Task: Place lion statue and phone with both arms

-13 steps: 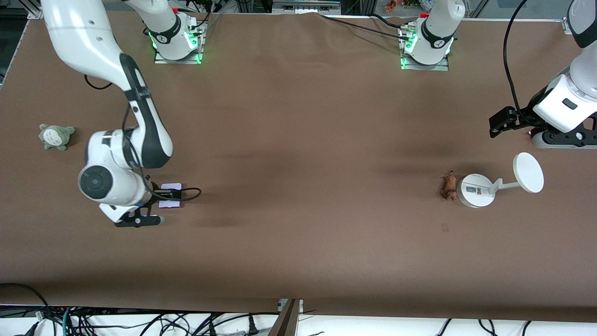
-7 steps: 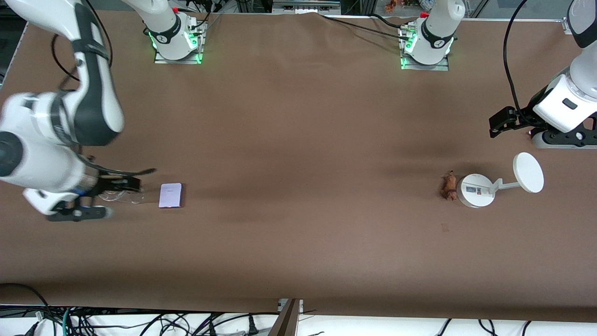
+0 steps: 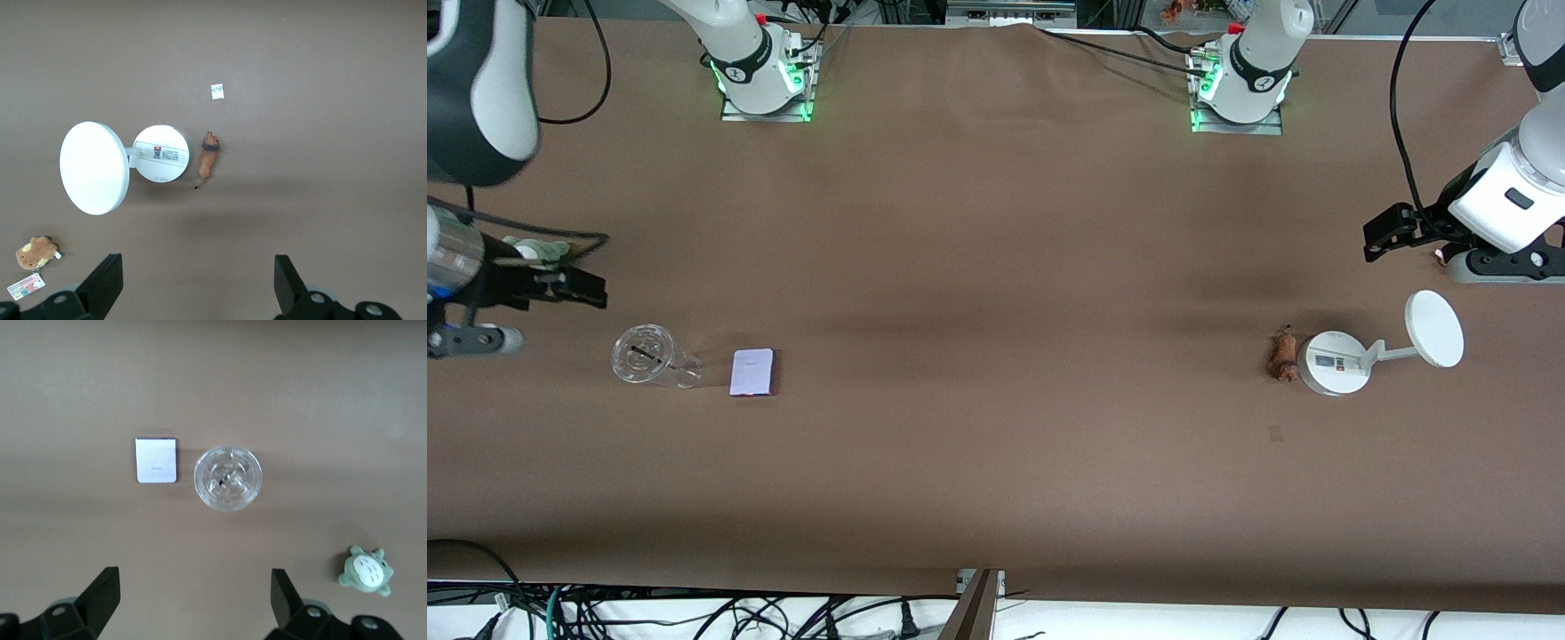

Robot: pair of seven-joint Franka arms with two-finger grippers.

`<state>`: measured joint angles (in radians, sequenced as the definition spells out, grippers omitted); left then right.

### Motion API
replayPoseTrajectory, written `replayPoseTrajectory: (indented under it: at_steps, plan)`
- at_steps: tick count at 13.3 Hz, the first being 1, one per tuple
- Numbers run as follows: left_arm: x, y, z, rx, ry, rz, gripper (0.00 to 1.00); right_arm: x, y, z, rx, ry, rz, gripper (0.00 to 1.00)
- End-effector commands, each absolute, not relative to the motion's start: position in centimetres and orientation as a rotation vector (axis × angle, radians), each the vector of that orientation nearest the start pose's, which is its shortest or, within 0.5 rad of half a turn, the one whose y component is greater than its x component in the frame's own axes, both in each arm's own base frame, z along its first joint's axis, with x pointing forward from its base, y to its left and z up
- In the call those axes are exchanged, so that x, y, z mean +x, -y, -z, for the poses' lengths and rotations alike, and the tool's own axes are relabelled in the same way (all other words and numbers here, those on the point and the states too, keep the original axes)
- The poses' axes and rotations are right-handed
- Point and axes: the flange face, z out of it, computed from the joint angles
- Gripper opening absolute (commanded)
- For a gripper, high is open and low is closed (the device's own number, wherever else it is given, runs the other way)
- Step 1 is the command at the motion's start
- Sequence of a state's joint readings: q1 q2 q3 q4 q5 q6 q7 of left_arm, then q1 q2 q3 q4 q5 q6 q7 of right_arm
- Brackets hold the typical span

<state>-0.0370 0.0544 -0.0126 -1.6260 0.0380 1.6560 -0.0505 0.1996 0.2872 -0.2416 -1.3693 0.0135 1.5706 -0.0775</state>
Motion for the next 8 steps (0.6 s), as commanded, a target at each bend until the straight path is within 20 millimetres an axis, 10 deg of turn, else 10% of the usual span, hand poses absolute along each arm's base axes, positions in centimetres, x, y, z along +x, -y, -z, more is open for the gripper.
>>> replayPoseTrajectory:
  at_steps: [1, 8]
  plan:
    - [57.0, 2.6, -58.0, -3.121, -0.039, -0.037, 1.00, 59.1, 0.1, -56.6, -3.145, 0.101, -0.144, 1.00]
    - [57.0, 2.9, -58.1, -3.124, -0.041, -0.035, 1.00, 54.9, 1.8, -60.9, -3.128, 0.079, -0.146, 1.00]
